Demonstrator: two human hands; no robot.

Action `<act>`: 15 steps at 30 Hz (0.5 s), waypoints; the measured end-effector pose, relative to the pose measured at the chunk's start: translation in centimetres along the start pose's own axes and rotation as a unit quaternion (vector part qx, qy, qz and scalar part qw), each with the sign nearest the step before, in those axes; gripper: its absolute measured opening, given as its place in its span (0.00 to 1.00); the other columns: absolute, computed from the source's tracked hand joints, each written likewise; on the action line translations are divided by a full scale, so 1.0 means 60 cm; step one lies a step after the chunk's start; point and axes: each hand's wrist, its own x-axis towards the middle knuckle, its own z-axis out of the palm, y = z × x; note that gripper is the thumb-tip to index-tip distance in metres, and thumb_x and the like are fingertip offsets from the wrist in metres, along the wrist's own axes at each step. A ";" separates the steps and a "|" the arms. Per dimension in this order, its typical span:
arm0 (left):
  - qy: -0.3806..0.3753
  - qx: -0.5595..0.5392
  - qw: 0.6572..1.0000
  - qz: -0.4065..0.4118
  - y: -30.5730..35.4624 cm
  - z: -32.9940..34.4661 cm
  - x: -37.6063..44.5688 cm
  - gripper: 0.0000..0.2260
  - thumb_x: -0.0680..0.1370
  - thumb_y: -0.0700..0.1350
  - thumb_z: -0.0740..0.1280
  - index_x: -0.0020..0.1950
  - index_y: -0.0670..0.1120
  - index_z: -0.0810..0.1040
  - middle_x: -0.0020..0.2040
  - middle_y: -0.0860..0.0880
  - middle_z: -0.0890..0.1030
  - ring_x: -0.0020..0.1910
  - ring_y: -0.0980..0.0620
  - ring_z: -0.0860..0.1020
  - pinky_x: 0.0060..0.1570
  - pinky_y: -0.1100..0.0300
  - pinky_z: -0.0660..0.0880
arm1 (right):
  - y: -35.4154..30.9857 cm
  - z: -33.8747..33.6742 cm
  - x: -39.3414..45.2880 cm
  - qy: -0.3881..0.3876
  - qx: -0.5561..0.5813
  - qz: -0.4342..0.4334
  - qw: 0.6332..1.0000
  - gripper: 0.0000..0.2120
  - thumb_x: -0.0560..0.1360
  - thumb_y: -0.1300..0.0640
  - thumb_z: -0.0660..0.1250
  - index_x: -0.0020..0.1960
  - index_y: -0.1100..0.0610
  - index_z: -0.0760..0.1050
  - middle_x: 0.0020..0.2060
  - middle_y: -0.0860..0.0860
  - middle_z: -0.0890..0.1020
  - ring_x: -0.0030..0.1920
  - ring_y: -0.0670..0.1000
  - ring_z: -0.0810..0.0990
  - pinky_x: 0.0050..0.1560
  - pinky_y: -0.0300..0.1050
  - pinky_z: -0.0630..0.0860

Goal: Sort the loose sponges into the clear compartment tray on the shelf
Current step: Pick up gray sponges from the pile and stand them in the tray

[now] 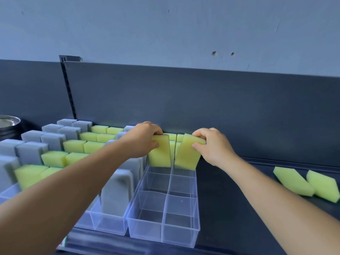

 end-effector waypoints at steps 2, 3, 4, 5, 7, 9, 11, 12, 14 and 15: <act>-0.003 0.008 1.000 0.002 -0.004 0.002 0.002 0.15 0.76 0.43 0.67 0.63 0.47 0.76 0.60 0.48 0.76 0.58 0.48 0.74 0.52 0.60 0.68 | -0.002 0.004 0.001 -0.001 -0.018 -0.007 1.000 0.12 0.74 0.55 0.67 0.57 0.50 0.76 0.54 0.51 0.75 0.50 0.53 0.76 0.49 0.44 0.73; -0.007 0.018 1.000 0.003 -0.004 0.005 0.003 0.15 0.76 0.43 0.67 0.63 0.48 0.75 0.60 0.49 0.75 0.58 0.48 0.73 0.50 0.61 0.67 | -0.005 0.008 0.001 -0.007 -0.029 -0.015 0.999 0.13 0.74 0.55 0.67 0.58 0.50 0.76 0.54 0.50 0.74 0.50 0.53 0.76 0.49 0.45 0.73; -0.011 0.028 1.000 0.006 -0.003 0.009 0.005 0.15 0.76 0.43 0.67 0.62 0.49 0.75 0.60 0.50 0.74 0.58 0.48 0.73 0.50 0.60 0.68 | -0.009 0.012 -0.001 -0.016 -0.041 -0.023 0.999 0.13 0.74 0.55 0.67 0.59 0.50 0.75 0.55 0.50 0.73 0.51 0.53 0.76 0.49 0.44 0.72; -0.017 0.038 0.999 0.012 -0.002 0.014 0.007 0.15 0.76 0.43 0.67 0.62 0.50 0.74 0.60 0.50 0.73 0.58 0.48 0.74 0.52 0.58 0.70 | -0.012 0.017 -0.003 -0.025 -0.055 -0.032 0.998 0.14 0.74 0.54 0.68 0.59 0.51 0.75 0.55 0.49 0.73 0.51 0.53 0.76 0.49 0.44 0.72; -0.027 0.058 0.998 0.024 0.003 0.025 0.010 0.15 0.75 0.43 0.67 0.62 0.49 0.74 0.60 0.49 0.73 0.57 0.46 0.74 0.54 0.53 0.73 | -0.017 0.025 -0.008 -0.041 -0.085 -0.047 0.994 0.15 0.74 0.53 0.68 0.61 0.51 0.74 0.57 0.49 0.72 0.53 0.55 0.75 0.49 0.44 0.71; -0.040 0.092 0.994 0.030 0.006 0.034 0.011 0.14 0.75 0.43 0.67 0.61 0.48 0.73 0.60 0.49 0.74 0.55 0.46 0.75 0.50 0.54 0.74 | -0.019 0.033 -0.013 -0.054 -0.102 -0.054 0.992 0.16 0.75 0.53 0.68 0.62 0.51 0.73 0.58 0.49 0.71 0.56 0.55 0.75 0.51 0.44 0.70; -0.057 0.135 0.988 0.038 0.009 0.041 0.010 0.15 0.75 0.44 0.68 0.61 0.47 0.72 0.61 0.49 0.75 0.56 0.46 0.75 0.46 0.55 0.72 | -0.016 0.040 -0.021 -0.072 -0.111 -0.053 0.990 0.17 0.75 0.52 0.68 0.63 0.51 0.73 0.59 0.49 0.71 0.56 0.55 0.74 0.53 0.45 0.71; -0.064 0.156 0.985 0.043 0.011 0.043 0.009 0.15 0.75 0.45 0.69 0.61 0.47 0.72 0.61 0.48 0.75 0.57 0.46 0.75 0.47 0.55 0.72 | -0.014 0.043 -0.024 -0.078 -0.116 -0.051 0.989 0.17 0.75 0.53 0.68 0.63 0.52 0.73 0.59 0.49 0.71 0.57 0.55 0.74 0.53 0.46 0.72; -0.078 0.189 0.978 0.051 0.014 0.046 0.011 0.16 0.75 0.46 0.70 0.61 0.46 0.72 0.61 0.47 0.76 0.58 0.46 0.74 0.48 0.53 0.72 | -0.011 0.045 -0.029 -0.082 -0.120 -0.044 0.988 0.18 0.74 0.52 0.68 0.64 0.52 0.72 0.60 0.50 0.71 0.57 0.55 0.74 0.55 0.47 0.73; -0.083 0.199 0.975 0.053 0.014 0.047 0.013 0.17 0.75 0.47 0.70 0.61 0.45 0.72 0.61 0.47 0.76 0.58 0.46 0.74 0.47 0.54 0.72 | -0.010 0.045 -0.030 -0.082 -0.118 -0.041 0.989 0.19 0.74 0.52 0.68 0.64 0.52 0.72 0.60 0.50 0.71 0.58 0.55 0.73 0.55 0.47 0.73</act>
